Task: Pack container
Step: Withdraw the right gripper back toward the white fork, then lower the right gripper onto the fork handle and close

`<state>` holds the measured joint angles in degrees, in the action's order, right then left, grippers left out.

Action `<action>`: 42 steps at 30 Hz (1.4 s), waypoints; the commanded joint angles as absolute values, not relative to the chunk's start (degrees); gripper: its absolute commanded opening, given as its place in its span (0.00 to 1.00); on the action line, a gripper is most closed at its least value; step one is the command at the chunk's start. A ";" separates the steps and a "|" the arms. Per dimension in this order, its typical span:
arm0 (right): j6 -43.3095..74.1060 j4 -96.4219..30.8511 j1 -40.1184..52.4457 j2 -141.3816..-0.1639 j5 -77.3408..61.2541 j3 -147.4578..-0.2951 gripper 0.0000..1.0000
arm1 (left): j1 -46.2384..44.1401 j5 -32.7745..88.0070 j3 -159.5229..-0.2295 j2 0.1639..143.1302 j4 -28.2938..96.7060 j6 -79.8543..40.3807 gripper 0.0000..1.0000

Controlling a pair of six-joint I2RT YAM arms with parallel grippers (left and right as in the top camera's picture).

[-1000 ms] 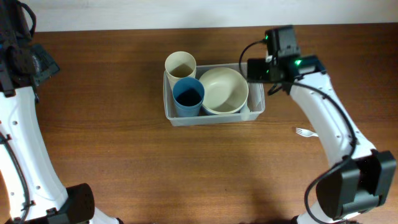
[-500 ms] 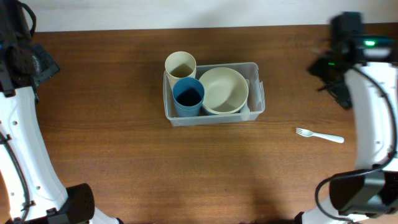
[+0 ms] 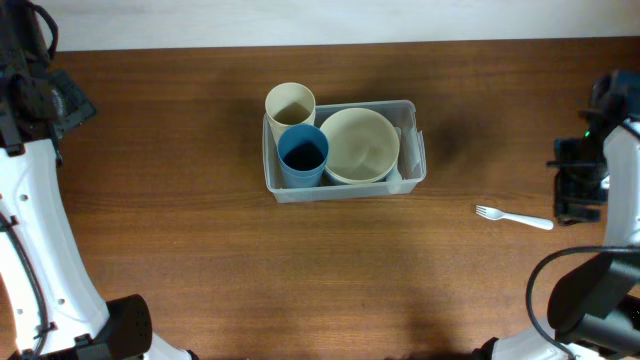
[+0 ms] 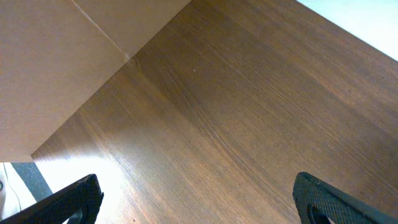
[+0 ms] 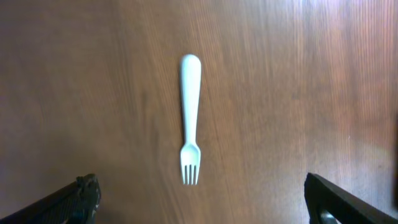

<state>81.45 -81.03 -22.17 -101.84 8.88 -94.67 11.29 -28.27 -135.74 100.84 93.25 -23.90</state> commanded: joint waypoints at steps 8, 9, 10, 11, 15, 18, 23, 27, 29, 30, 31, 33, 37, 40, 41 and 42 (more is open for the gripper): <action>86.43 -66.17 -25.15 -101.41 5.34 -78.61 0.99 | 11.51 -28.10 -135.79 101.30 93.32 -24.84 1.00; 86.46 -65.12 -25.15 -101.43 5.32 -77.87 0.99 | 11.51 -28.10 -135.79 101.30 93.32 -24.84 1.00; 86.43 -63.75 -25.15 -101.43 5.28 -76.88 0.99 | 11.51 -28.10 -135.79 101.30 93.32 -24.84 1.00; 86.46 -62.59 -25.15 -101.43 5.15 -76.03 0.99 | 11.51 -28.10 -135.79 101.30 93.32 -24.82 1.00; 86.46 -58.54 -25.15 -101.45 5.10 -72.97 0.99 | 11.51 -28.10 -135.79 101.30 93.32 -24.84 1.00; 86.46 -56.53 -25.15 -101.56 5.13 -71.18 0.99 | 11.51 -28.10 -135.79 101.30 93.32 -24.84 1.00; 86.43 -53.41 -25.15 -101.65 5.13 -68.62 0.99 | 11.51 -28.10 -135.79 101.30 93.32 -24.82 0.99; 86.43 -51.53 -25.12 -101.65 4.93 -67.20 0.99 | 11.51 -28.10 -135.79 101.30 93.32 -24.82 0.99; 86.43 -51.53 -25.10 -101.69 4.93 -66.92 0.99 | 11.51 -28.10 -135.79 101.30 93.32 -24.82 1.00; 86.43 -51.51 -25.10 -101.69 4.95 -66.83 0.99 | 11.51 -28.10 -135.79 101.30 93.32 -24.84 1.00; 86.43 -51.37 -25.10 -101.75 4.95 -66.74 0.99 | 11.51 -28.10 -135.79 101.30 93.32 -24.82 1.00; 86.41 -50.81 -25.10 -101.80 4.93 -66.74 0.99 | 11.51 -28.10 -135.79 101.30 93.32 -24.84 1.00; 85.82 -50.30 -25.10 -101.93 4.95 -66.72 0.99 | 11.51 -28.10 -135.79 101.30 93.32 -24.84 1.00; 85.82 -50.24 -25.04 -102.85 4.71 -66.17 0.99 | 11.51 -28.10 -135.79 101.30 93.32 -24.84 1.00; 85.82 -50.00 -25.04 -103.33 4.69 -65.98 0.99 | 11.51 -28.10 -135.79 101.30 93.32 -24.84 1.00; 85.84 -50.02 -25.04 -103.70 4.69 -65.89 0.99 | 11.53 -28.10 -135.79 101.30 93.32 -24.84 1.00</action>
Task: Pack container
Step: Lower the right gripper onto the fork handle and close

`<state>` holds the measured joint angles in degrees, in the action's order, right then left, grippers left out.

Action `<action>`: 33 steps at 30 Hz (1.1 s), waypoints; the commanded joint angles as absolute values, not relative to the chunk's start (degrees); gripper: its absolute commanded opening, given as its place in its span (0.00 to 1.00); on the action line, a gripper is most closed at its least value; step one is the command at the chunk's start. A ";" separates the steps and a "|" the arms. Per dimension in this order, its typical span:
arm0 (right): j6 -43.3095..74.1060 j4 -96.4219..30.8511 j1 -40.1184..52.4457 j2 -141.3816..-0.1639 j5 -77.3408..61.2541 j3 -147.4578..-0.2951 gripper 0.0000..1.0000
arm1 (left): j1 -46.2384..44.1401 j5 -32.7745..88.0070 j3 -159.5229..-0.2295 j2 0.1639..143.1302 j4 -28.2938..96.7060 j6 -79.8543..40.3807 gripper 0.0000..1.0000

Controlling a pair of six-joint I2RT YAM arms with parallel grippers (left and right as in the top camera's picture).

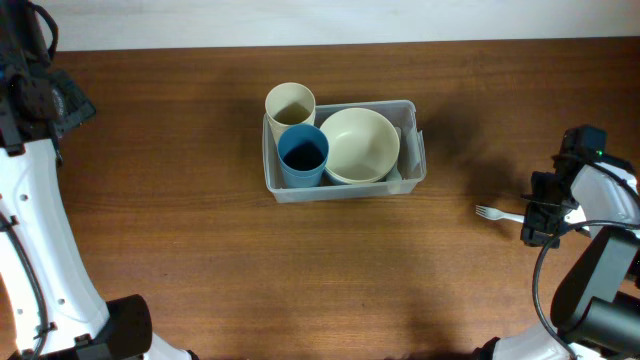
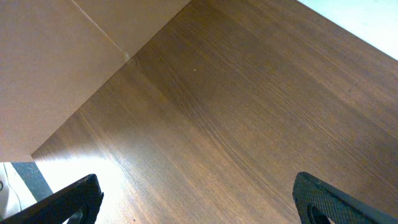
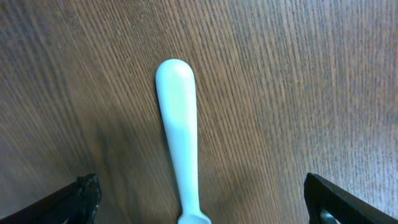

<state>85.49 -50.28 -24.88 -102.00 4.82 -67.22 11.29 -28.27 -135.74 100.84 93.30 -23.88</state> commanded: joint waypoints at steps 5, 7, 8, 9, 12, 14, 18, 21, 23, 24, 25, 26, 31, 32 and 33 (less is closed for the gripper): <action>85.84 -49.82 -25.04 -105.97 4.49 -65.82 0.99 | 11.51 -28.10 -135.79 101.30 93.32 -24.84 0.99; 85.84 -49.52 -25.04 -106.52 4.47 -65.82 0.99 | 11.51 -28.10 -135.79 101.30 93.32 -24.82 1.00; 85.82 -49.36 -25.04 -106.67 4.47 -65.82 0.99 | 11.51 -28.10 -135.79 101.30 93.32 -24.84 1.00; 85.82 -49.34 -25.04 -106.69 4.47 -65.82 0.99 | 11.51 -28.10 -135.79 101.30 93.32 -24.84 1.00; 85.82 -49.04 -25.04 -106.78 4.49 -65.82 0.99 | 11.51 -28.10 -135.79 101.30 93.32 -24.84 1.00; 85.82 -48.56 -25.04 -107.00 4.69 -65.80 0.99 | 11.51 -28.10 -135.79 101.30 93.32 -24.82 1.00; 85.82 -47.92 -24.91 -108.16 3.92 -65.78 0.99 | 11.51 -28.10 -135.79 101.30 93.32 -24.84 1.00; 85.82 -47.81 -24.38 -109.36 2.66 -65.78 0.99 | 11.51 -28.10 -135.79 101.30 93.32 -24.84 1.00; 85.82 -47.70 -23.94 -109.97 2.55 -65.78 0.99 | 11.51 -28.10 -135.79 101.30 93.32 -24.84 1.00; 85.84 -47.70 -23.75 -110.08 2.55 -65.78 0.99 | 11.51 -28.10 -135.79 101.30 93.32 -24.84 0.99; 85.82 -47.70 -23.57 -110.13 2.74 -65.78 0.99 | 11.51 -28.10 -135.79 101.30 93.32 -24.82 1.00; 85.82 -47.70 -23.35 -110.13 2.76 -65.78 0.99 | 11.51 -28.10 -135.79 101.30 93.32 -24.84 1.00; 85.82 -47.75 -23.24 -110.13 2.76 -65.78 0.99 | 11.51 -28.10 -135.79 101.30 93.32 -24.84 1.00; 85.82 -47.75 -23.24 -110.13 2.79 -65.78 0.99 | 11.51 -28.10 -135.79 101.30 93.32 -24.82 1.00; 85.82 -47.77 -23.24 -110.13 2.79 -65.78 0.99 | 11.51 -28.10 -135.79 101.30 93.32 -24.84 1.00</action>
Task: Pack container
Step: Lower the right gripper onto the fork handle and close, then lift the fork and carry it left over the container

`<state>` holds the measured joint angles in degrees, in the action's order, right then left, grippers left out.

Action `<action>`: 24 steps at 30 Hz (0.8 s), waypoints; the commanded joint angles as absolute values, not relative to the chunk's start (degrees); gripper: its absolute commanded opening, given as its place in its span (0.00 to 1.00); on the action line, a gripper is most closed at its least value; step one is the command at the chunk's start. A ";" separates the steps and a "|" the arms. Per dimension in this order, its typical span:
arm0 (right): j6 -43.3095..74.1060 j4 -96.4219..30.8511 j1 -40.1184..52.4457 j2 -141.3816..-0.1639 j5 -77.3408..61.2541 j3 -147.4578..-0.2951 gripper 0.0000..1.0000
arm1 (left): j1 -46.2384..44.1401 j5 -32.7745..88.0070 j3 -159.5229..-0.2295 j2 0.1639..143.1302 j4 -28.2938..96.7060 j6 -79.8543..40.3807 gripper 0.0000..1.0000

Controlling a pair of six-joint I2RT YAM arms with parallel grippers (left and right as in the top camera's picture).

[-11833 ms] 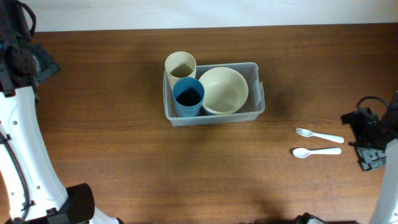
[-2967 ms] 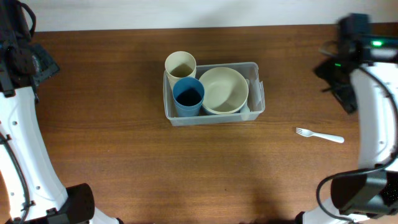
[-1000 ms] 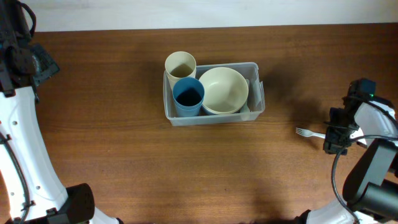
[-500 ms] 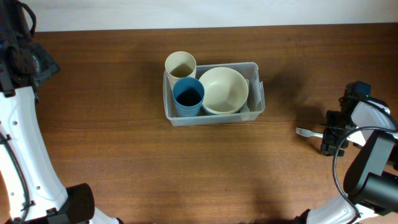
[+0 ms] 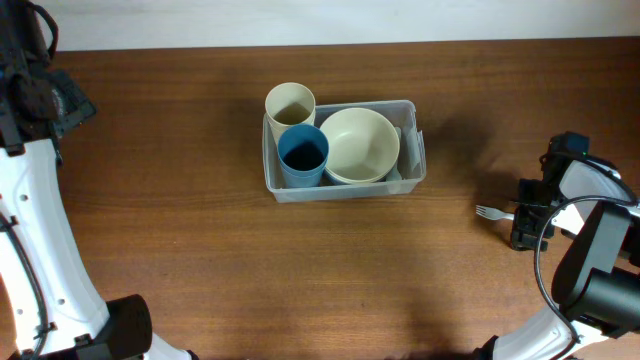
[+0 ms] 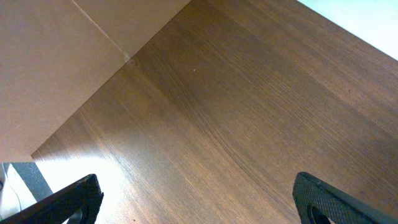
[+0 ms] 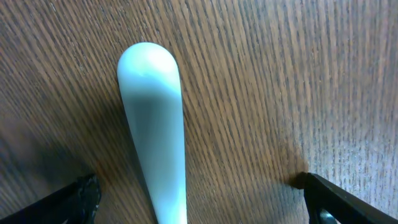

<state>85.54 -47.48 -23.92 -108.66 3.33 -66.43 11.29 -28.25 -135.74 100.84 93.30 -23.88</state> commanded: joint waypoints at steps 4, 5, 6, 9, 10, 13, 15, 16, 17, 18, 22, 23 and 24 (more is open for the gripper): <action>85.82 -47.68 -23.24 -110.13 2.79 -65.78 0.99 | 11.51 -28.10 -135.79 101.30 93.32 -24.84 1.00; 85.82 -47.70 -23.24 -110.13 2.76 -65.78 0.99 | 11.51 -28.10 -135.79 101.30 93.32 -24.82 1.00; 85.82 -47.70 -23.24 -110.13 2.76 -65.78 0.99 | 11.51 -28.10 -135.79 101.30 93.32 -24.84 0.99; 85.80 -47.90 -23.24 -110.13 2.76 -65.78 0.87 | 11.51 -28.10 -135.79 101.30 93.32 -24.84 1.00; 85.80 -47.99 -23.24 -110.13 2.79 -65.78 0.81 | 11.51 -28.10 -135.79 101.30 93.32 -24.84 1.00; 85.80 -48.14 -23.24 -110.13 2.79 -65.78 0.61 | 11.51 -28.10 -135.79 101.30 93.32 -24.82 1.00; 85.80 -48.14 -23.24 -110.13 3.22 -65.78 0.51 | 11.51 -28.10 -135.79 101.30 93.32 -24.84 1.00; 85.78 -48.18 -23.24 -110.13 3.57 -65.78 0.48 | 11.51 -28.10 -135.79 101.30 93.32 -24.84 1.00; 85.80 -48.29 -23.24 -110.13 3.79 -65.78 0.45 | 11.51 -28.10 -135.79 101.30 93.32 -24.84 1.00; 85.80 -48.53 -23.24 -110.13 4.05 -65.78 0.41 | 11.51 -28.10 -135.79 101.30 93.32 -24.84 1.00; 85.80 -48.73 -23.24 -110.13 4.80 -65.78 0.24 | 11.51 -28.10 -135.79 101.30 93.32 -24.82 1.00; 85.80 -48.84 -23.24 -110.13 4.95 -65.78 0.21 | 11.51 -28.10 -135.79 101.30 93.32 -24.84 1.00; 85.80 -48.88 -23.24 -110.13 4.93 -65.78 0.20 | 11.51 -28.10 -135.79 101.30 93.32 -24.82 1.00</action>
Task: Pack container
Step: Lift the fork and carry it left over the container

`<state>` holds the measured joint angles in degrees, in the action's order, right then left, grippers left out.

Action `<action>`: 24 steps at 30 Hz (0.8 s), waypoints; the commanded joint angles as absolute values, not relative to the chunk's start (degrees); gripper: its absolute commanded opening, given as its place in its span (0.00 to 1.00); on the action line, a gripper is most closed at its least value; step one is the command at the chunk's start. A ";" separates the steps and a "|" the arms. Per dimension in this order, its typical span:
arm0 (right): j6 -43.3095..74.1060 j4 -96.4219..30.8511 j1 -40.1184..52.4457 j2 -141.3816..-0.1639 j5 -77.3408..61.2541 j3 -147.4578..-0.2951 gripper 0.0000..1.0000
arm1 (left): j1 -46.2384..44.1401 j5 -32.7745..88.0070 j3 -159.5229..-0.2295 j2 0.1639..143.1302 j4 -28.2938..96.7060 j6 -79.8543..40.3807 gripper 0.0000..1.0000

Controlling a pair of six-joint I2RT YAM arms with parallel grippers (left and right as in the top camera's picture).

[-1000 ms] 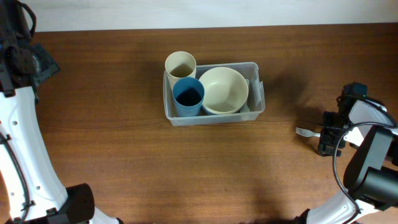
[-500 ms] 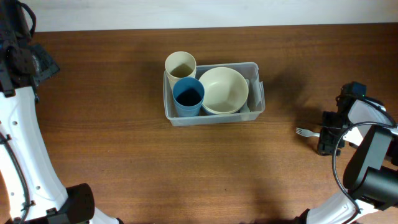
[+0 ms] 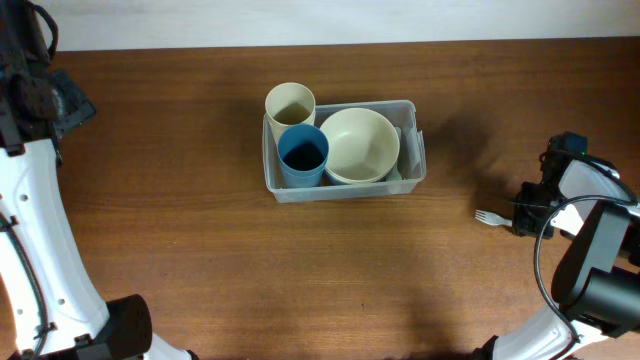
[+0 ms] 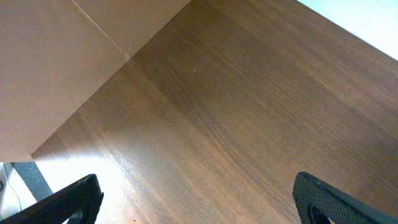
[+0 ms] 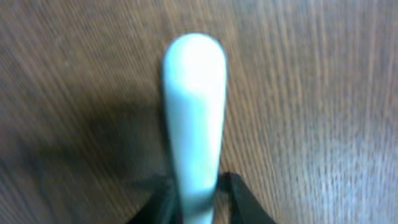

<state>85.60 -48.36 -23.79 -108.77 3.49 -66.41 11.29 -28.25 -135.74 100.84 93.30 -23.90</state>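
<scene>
A clear plastic container (image 3: 412,170) sits at the table's middle back, holding a blue cup (image 3: 302,155) and a cream bowl (image 3: 359,145); a beige cup (image 3: 290,103) stands at its back left corner. The white fork (image 3: 487,216) lies at the right, tines pointing left. My right gripper (image 3: 527,217) is down on the table, shut on the fork's handle (image 5: 194,112), fingers (image 5: 239,199) pressed against both sides. My left gripper (image 4: 194,202) hangs open over bare wood at the far left.
Dark wooden table (image 3: 200,260) with a pale wall band along the back. The left arm stands at the left edge, the right arm's base at the lower right corner.
My right gripper's fingers were wide apart beside the fork handle; now they are shut on it. The fork and left arm have not shifted.
My right gripper hung open high above the fork. Then it was lower and over the handle, then down at table level with fingers either side of the handle. Now it grips the handle. The left arm stayed still throughout.
</scene>
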 commanded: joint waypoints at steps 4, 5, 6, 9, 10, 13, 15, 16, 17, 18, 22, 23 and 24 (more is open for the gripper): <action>85.78 -49.25 -23.24 -110.10 4.93 -65.78 0.04 | 11.51 -28.10 -135.79 101.30 93.32 -24.84 1.00; 85.76 -49.36 -23.24 -110.10 4.93 -65.78 0.04 | 11.51 -28.10 -135.79 101.30 93.32 -24.82 1.00; 85.73 -49.56 -23.24 -110.10 4.95 -65.80 0.04 | 11.51 -28.10 -135.79 101.30 93.32 -24.84 1.00; 83.66 -49.69 -23.24 -110.02 4.91 -66.02 0.04 | 11.51 -28.10 -135.79 101.30 93.32 -24.82 1.00; 82.35 -49.65 -23.24 -109.97 4.91 -66.32 0.04 | 11.51 -28.10 -135.79 101.30 93.32 -24.82 1.00; 76.40 -49.69 -23.24 -109.84 4.69 -68.45 0.04 | 11.51 -28.10 -135.79 101.30 93.32 -24.82 1.00; 70.98 -49.74 -23.20 -109.69 4.71 -70.76 0.03 | 11.51 -28.10 -135.79 101.30 93.32 -24.84 1.00; 68.05 -49.95 -23.20 -109.54 4.69 -72.27 0.03 | 11.51 -28.10 -135.79 101.30 93.32 -24.82 0.99; 66.00 -50.52 -23.20 -109.45 4.67 -73.73 0.04 | 11.51 -28.10 -135.79 101.30 93.32 -24.84 0.99; 64.03 -51.24 -23.18 -109.36 4.54 -75.31 0.04 | 11.51 -28.10 -135.79 101.30 93.32 -24.82 1.00; 52.77 -52.77 -22.70 -108.88 -0.25 -83.11 0.04 | 11.51 -28.10 -135.79 101.30 93.32 -24.84 1.00; 48.84 -52.75 -22.28 -108.81 -2.35 -85.34 0.04 | 11.51 -28.10 -135.79 101.30 93.32 -24.84 1.00; 45.58 -52.82 -21.71 -108.77 -4.21 -87.33 0.04 | 11.51 -28.10 -135.79 101.30 93.32 -24.84 1.00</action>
<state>59.18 -52.69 -23.35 -109.10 1.17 -81.76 11.29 -28.25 -135.74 100.84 93.32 -23.88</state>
